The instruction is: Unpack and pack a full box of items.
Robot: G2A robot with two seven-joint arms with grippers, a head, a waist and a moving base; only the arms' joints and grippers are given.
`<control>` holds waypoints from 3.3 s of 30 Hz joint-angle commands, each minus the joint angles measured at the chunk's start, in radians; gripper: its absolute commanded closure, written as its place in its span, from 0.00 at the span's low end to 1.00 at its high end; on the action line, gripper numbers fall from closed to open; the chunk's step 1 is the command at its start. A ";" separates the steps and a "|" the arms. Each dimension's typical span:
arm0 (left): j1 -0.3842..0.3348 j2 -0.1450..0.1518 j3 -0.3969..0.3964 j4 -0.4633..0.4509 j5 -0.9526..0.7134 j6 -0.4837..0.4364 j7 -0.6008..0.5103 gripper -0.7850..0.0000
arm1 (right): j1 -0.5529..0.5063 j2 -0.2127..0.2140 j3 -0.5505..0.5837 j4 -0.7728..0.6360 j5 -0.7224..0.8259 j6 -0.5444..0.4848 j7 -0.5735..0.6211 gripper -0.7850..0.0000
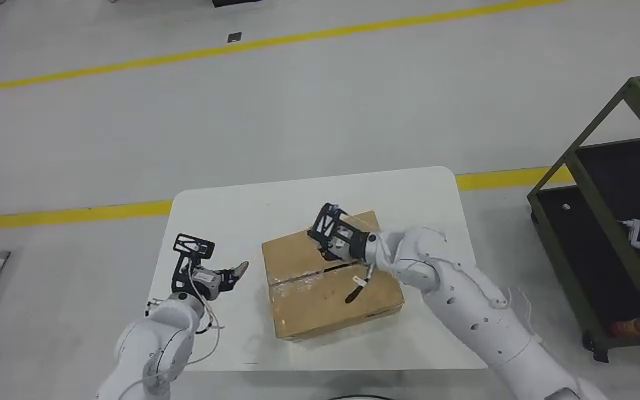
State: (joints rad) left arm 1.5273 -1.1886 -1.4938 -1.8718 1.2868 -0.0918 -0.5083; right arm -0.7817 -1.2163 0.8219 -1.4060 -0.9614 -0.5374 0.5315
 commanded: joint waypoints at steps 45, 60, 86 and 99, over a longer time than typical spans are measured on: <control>-0.062 -0.003 0.071 0.046 0.019 -0.060 -0.003 0.00 | -0.307 0.105 0.334 -0.340 -0.002 -0.023 0.137 1.00; -0.066 -0.004 0.051 0.061 0.000 -0.015 -0.007 0.00 | -0.316 0.092 0.378 -0.167 0.439 0.059 0.053 0.00; -0.062 -0.005 0.064 0.058 0.021 -0.019 0.005 0.00 | -0.177 0.078 0.316 -0.074 0.526 0.285 0.268 0.00; -0.044 -0.003 0.039 0.050 -0.002 -0.018 0.027 0.00 | 0.036 0.023 0.157 0.150 0.639 0.335 0.365 0.39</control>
State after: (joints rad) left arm 1.4833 -1.1922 -1.4533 -1.8223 1.2860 -0.1091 -0.4827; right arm -0.7554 -1.1896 0.9870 -1.2704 -0.3327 -0.1988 0.8987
